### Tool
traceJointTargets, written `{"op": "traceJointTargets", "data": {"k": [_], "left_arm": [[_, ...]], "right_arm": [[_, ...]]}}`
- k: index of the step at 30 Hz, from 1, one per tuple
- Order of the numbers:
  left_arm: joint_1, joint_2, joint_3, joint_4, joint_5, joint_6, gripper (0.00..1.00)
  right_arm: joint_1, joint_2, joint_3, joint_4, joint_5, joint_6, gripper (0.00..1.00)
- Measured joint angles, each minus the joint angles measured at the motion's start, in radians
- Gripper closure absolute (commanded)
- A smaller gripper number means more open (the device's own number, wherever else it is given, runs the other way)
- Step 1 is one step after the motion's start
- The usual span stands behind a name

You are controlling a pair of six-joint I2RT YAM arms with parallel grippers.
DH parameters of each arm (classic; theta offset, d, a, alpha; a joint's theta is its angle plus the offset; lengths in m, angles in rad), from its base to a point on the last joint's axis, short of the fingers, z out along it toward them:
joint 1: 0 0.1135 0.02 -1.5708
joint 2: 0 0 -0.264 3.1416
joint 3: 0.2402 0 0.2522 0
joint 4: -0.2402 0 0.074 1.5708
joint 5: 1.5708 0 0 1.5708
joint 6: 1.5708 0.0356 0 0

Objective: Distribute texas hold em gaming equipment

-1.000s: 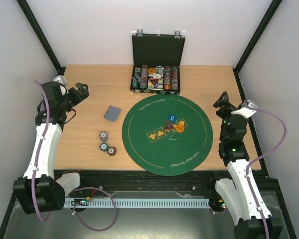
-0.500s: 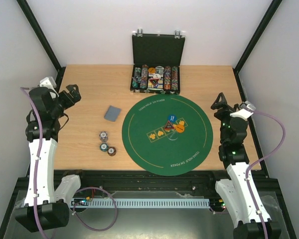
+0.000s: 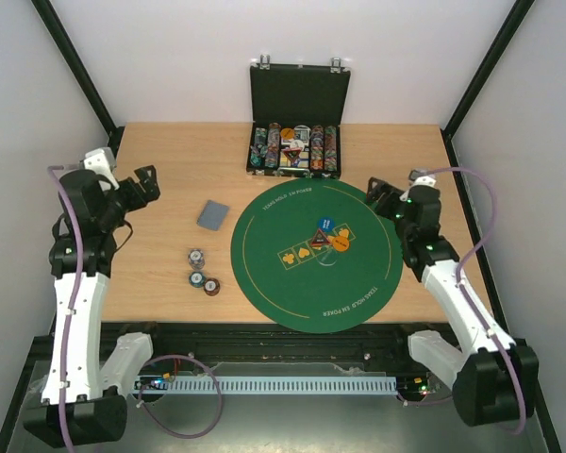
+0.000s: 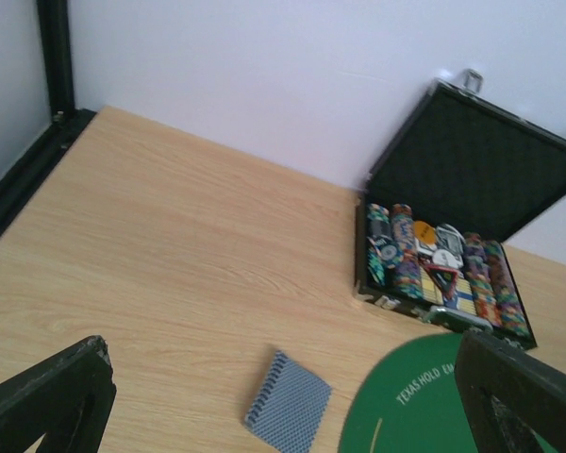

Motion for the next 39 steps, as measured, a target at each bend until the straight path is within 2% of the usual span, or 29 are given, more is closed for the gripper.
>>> {"op": "traceJointTargets", "data": {"k": [5, 12, 16, 20, 22, 26, 39], "left_arm": [[-0.127, 0.036, -0.002, 0.037, -0.037, 0.007, 0.01], [-0.3, 0.132, 0.002, 0.103, -0.113, 0.04, 0.0], [-0.308, 0.163, 0.003, 0.129, -0.164, 0.079, 0.0], [-0.308, 0.16, -0.031, 0.182, -0.228, 0.111, 0.01], [-0.308, 0.154, -0.065, 0.2, -0.258, 0.131, 0.0], [-0.308, 0.15, -0.107, 0.208, -0.307, 0.158, 0.01], [-0.308, 0.103, -0.135, 0.222, -0.359, 0.172, 0.01]], "right_arm": [[0.117, 0.097, 0.026, -0.077, -0.013, -0.037, 0.0], [0.287, 0.203, 0.035, -0.152, 0.0, -0.065, 0.04], [0.411, 0.249, 0.035, -0.18, 0.048, -0.06, 0.07], [0.479, 0.312, 0.047, -0.219, 0.106, -0.04, 0.1], [0.484, 0.344, 0.048, -0.234, 0.14, -0.037, 0.12], [0.484, 0.413, 0.05, -0.247, 0.189, -0.038, 0.22], [0.515, 0.549, 0.083, -0.286, 0.201, -0.03, 0.28]]}}
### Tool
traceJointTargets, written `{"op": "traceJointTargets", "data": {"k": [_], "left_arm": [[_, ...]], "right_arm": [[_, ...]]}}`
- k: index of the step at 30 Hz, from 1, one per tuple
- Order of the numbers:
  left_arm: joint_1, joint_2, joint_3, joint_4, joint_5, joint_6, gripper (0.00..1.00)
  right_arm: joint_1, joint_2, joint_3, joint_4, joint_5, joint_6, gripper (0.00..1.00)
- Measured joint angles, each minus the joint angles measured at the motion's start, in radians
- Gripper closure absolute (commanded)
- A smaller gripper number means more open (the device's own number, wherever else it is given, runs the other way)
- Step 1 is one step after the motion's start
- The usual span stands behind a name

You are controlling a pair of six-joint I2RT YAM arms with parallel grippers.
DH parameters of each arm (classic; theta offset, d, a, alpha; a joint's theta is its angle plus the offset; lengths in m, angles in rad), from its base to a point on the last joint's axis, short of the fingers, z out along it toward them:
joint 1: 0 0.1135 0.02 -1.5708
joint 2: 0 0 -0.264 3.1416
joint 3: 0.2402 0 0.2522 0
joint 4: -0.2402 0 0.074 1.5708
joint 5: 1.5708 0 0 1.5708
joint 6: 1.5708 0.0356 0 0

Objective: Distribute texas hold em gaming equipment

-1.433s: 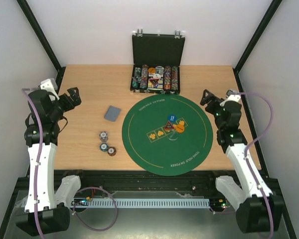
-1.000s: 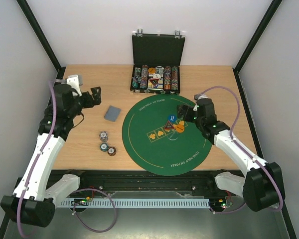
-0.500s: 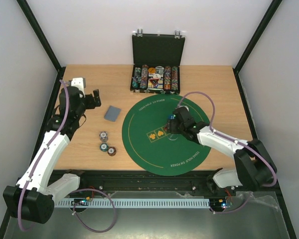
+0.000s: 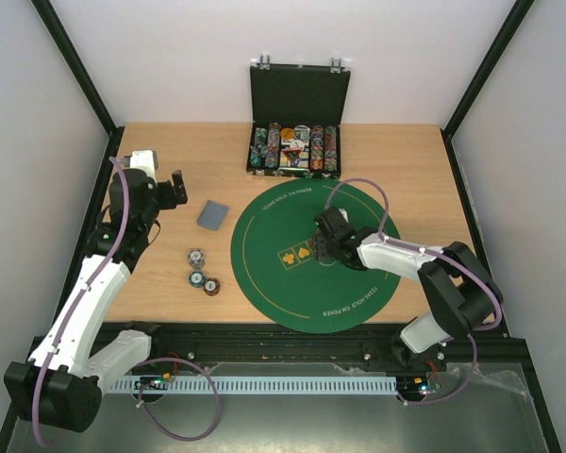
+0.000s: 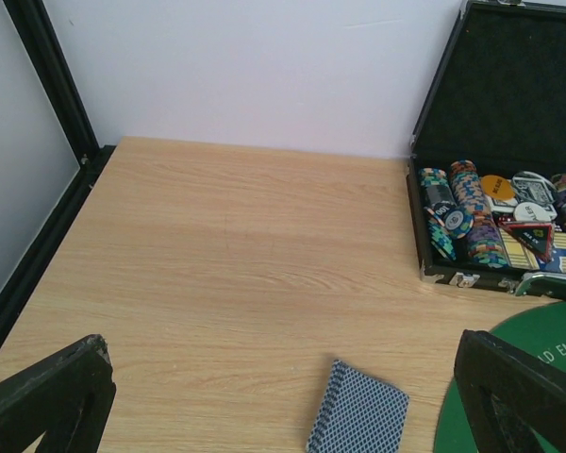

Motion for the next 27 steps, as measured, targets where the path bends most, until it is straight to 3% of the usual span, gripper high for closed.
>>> {"op": "traceJointTargets", "data": {"k": [27], "left_arm": [[0.0, 0.013, 0.0, -0.001, -0.027, 0.0, 0.01]], "right_arm": [[0.057, 0.063, 0.009, -0.013, 0.042, 0.028, 0.29]]}}
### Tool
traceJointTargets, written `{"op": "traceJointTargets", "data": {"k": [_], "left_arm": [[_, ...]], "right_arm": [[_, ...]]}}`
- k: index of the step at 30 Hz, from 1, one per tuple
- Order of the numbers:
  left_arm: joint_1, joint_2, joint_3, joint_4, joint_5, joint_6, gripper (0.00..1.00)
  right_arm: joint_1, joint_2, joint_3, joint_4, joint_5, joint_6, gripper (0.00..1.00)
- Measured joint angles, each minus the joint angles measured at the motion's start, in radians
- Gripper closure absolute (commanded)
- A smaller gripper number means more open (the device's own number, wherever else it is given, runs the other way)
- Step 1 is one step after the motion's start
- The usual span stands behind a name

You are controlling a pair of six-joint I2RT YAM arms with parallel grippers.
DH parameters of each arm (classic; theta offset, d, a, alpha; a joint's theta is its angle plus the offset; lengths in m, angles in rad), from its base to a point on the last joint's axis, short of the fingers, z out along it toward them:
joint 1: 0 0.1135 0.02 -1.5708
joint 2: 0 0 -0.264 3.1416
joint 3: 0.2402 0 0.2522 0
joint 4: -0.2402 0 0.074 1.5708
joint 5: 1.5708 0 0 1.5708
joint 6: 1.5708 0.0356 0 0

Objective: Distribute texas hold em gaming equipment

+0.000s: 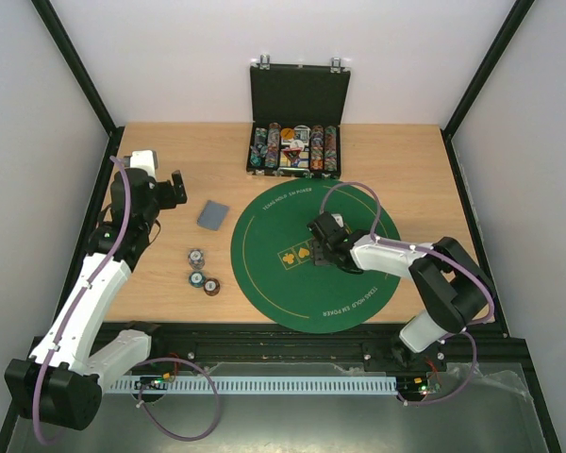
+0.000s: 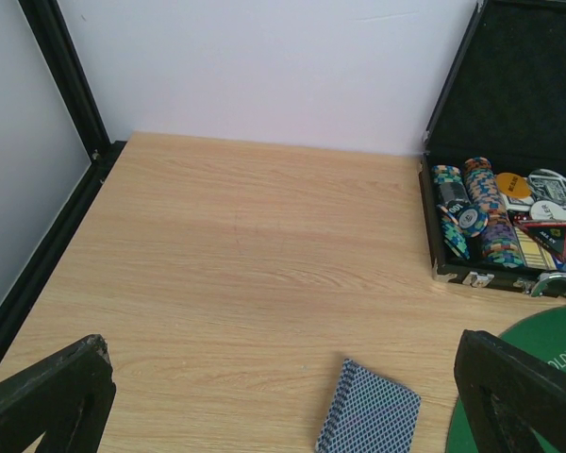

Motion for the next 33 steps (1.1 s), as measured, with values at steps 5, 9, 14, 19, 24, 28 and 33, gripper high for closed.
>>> {"op": "traceJointTargets", "data": {"k": [5, 9, 14, 19, 24, 28, 33], "left_arm": [[0.0, 0.0, 0.0, 0.0, -0.001, 0.0, 0.0], [0.0, 0.0, 0.0, 0.0, -0.002, 0.0, 0.0], [0.0, 0.0, 0.0, 0.0, -0.002, 0.0, 0.01], [0.0, 0.003, 0.0, 0.0, -0.002, 0.0, 0.01], [0.0, 0.005, 0.0, -0.001, -0.002, 0.0, 0.01], [0.0, 0.007, 0.0, -0.001, -0.002, 0.0, 0.0], [0.0, 0.008, 0.0, -0.001, -0.002, -0.001, 0.0]], "right_arm": [[0.002, 0.004, 0.0, 0.0, -0.006, 0.005, 0.36], [0.006, 0.004, 0.0, 0.0, -0.016, 0.007, 0.39], [0.032, 0.004, 0.0, 0.001, -0.021, 0.006, 0.41], [0.084, 0.004, 0.0, 0.001, -0.023, 0.008, 0.42], [0.176, 0.004, 0.0, 0.0, -0.026, 0.017, 0.42], [0.27, 0.005, 0.002, 0.0, -0.031, 0.038, 0.42], [0.358, 0.029, 0.023, 0.0, -0.023, 0.067, 0.42]]}}
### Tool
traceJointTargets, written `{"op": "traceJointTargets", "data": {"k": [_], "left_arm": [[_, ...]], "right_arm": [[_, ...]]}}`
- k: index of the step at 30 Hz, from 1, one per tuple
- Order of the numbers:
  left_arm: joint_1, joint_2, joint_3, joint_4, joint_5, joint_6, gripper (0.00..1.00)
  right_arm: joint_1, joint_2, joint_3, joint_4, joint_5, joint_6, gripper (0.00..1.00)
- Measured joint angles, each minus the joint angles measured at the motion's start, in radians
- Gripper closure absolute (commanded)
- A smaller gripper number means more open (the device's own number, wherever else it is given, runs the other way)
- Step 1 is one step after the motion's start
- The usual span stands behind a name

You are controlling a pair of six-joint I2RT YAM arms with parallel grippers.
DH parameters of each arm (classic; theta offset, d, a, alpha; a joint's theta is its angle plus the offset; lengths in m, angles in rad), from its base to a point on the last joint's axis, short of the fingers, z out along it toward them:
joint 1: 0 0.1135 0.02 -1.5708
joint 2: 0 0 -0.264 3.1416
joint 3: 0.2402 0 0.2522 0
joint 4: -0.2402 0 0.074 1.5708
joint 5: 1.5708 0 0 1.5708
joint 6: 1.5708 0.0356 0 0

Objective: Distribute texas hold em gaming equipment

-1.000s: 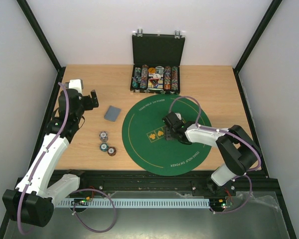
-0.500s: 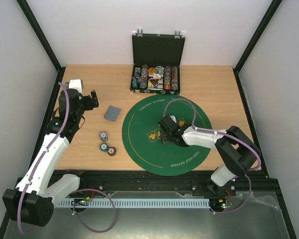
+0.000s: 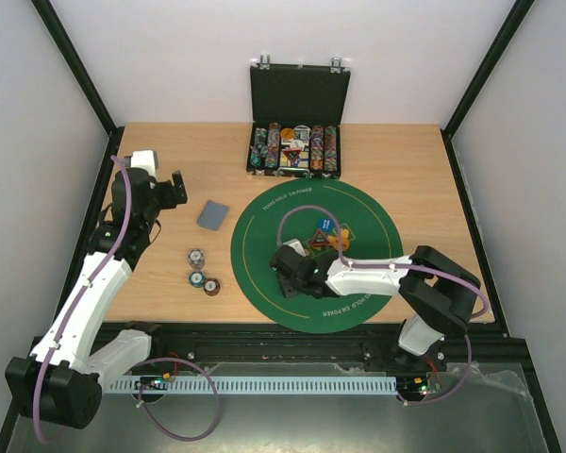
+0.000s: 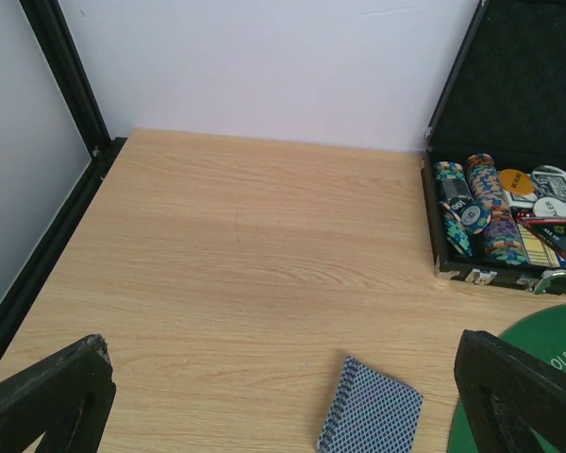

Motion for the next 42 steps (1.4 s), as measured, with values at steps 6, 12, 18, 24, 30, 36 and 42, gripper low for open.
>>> {"op": "traceJointTargets", "data": {"k": [6, 12, 18, 24, 30, 36, 42], "left_arm": [[0.0, 0.0, 0.0, 0.0, 0.0, 0.0, 0.01], [0.0, 0.0, 0.0, 0.0, 0.001, 0.0, 0.01], [0.0, 0.0, 0.0, 0.0, 0.001, 0.0, 0.01], [0.0, 0.0, 0.0, 0.0, 0.0, 0.0, 0.0], [0.0, 0.004, 0.0, 0.0, 0.0, 0.0, 0.0], [0.0, 0.006, 0.0, 0.0, 0.0, 0.0, 0.01], [0.0, 0.01, 0.0, 0.0, 0.0, 0.0, 0.01]], "right_arm": [[0.093, 0.052, 0.054, 0.002, 0.006, 0.04, 0.43], [0.134, 0.085, 0.091, 0.007, 0.006, 0.065, 0.41], [0.141, 0.084, 0.098, -0.01, 0.012, 0.079, 0.26], [0.132, -0.024, 0.156, -0.151, 0.231, 0.089, 0.11], [-0.148, -0.288, 0.152, -0.114, 0.305, 0.027, 0.08], [-0.414, -0.298, 0.016, 0.005, 0.172, 0.001, 0.16], [-0.565, -0.184, -0.088, 0.07, -0.013, 0.006, 0.22]]}}
